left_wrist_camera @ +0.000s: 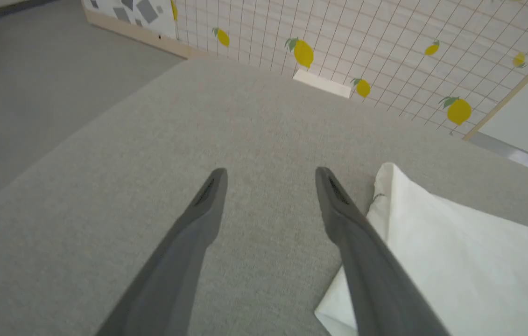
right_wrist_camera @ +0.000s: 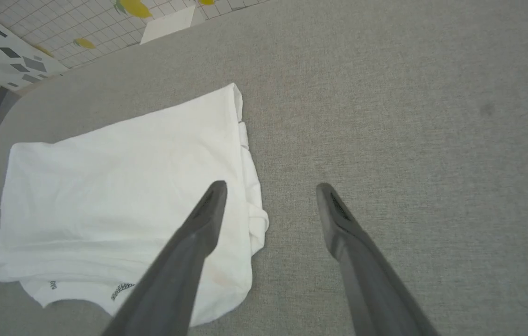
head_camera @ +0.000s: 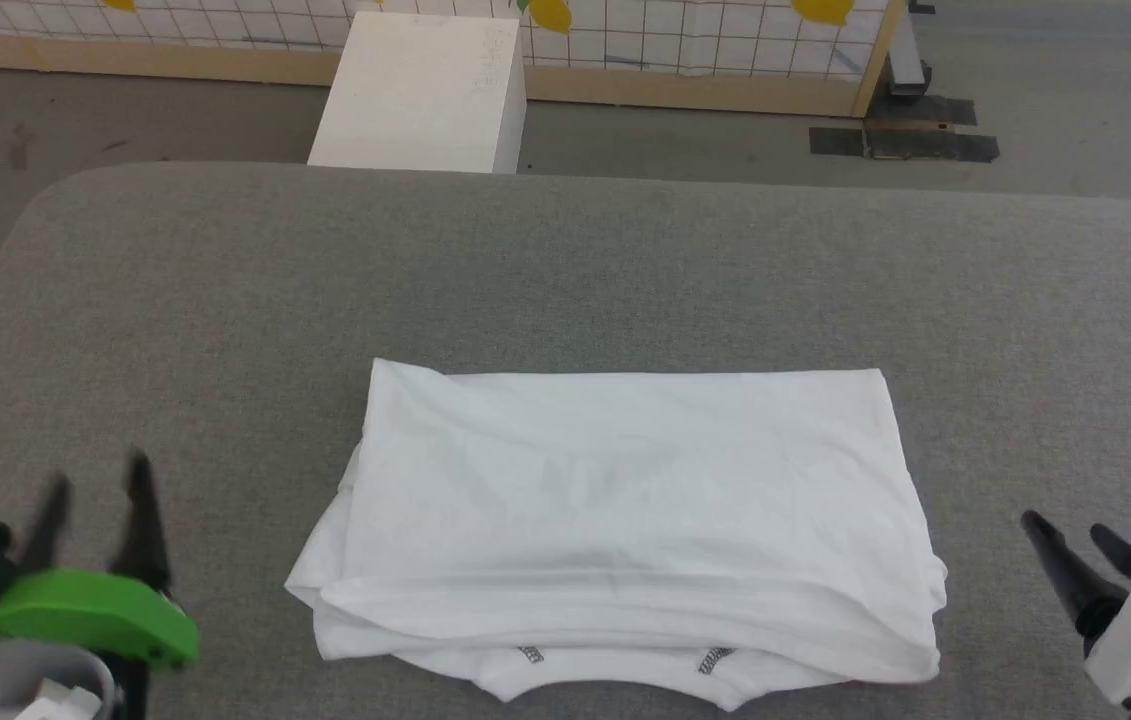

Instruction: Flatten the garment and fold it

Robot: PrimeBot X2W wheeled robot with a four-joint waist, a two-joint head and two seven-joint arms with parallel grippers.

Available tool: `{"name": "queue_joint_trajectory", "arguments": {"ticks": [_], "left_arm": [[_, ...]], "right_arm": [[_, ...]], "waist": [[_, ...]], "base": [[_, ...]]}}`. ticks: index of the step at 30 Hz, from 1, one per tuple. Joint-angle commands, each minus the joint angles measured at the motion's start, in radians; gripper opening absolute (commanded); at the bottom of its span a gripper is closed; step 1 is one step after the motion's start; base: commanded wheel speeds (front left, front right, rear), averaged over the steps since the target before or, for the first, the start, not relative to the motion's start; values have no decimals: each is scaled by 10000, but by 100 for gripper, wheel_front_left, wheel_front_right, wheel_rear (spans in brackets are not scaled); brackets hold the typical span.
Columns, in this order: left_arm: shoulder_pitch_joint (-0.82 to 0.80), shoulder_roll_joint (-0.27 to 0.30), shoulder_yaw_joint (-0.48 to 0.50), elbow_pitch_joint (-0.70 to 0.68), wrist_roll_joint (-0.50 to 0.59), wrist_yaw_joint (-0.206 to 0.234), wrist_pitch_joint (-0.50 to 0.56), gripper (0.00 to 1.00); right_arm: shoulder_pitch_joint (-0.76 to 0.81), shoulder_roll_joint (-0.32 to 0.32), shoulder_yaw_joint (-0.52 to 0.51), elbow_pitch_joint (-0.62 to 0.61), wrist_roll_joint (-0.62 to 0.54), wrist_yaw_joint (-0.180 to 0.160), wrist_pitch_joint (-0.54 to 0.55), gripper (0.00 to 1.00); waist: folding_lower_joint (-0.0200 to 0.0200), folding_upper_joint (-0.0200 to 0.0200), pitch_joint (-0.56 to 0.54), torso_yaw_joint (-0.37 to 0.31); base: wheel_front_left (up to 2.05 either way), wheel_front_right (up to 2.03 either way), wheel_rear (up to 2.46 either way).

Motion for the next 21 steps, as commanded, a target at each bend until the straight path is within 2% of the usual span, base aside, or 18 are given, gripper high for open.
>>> {"name": "queue_joint_trajectory", "arguments": {"ticks": [1,3,4,7,13,21], "left_arm": [[-534,150,38,-195,487,-172,-838,100],[-865,279,-192,-235,1226,-432,-2014,100],[-999,159,-268,-191,1319,-519,-2488,100],[-1384,27,-601,58,1962,-772,-3257,100],[-1891,-340,-1017,464,2835,-1159,-3446,100],[-2031,-917,-849,791,3115,-1578,-3452,100]], "right_arm": [[-337,-200,34,-39,-334,-15,199,100],[-730,-341,185,196,-741,-15,524,100],[-907,-425,308,351,-979,-15,656,100],[-1592,-504,857,1089,-1672,-15,950,100],[-2780,-616,2078,2789,-2551,-15,1094,100],[-3428,-1005,3413,4809,-3095,-15,1070,100]], "waist": [[1,0,22,-5],[1,0,42,-16],[1,0,56,-9],[1,0,161,11],[1,0,558,72],[1,0,796,134]], "base": [[0,0,0],[0,0,0],[0,0,0],[0,0,0],[0,0,0],[0,0,0]]}}
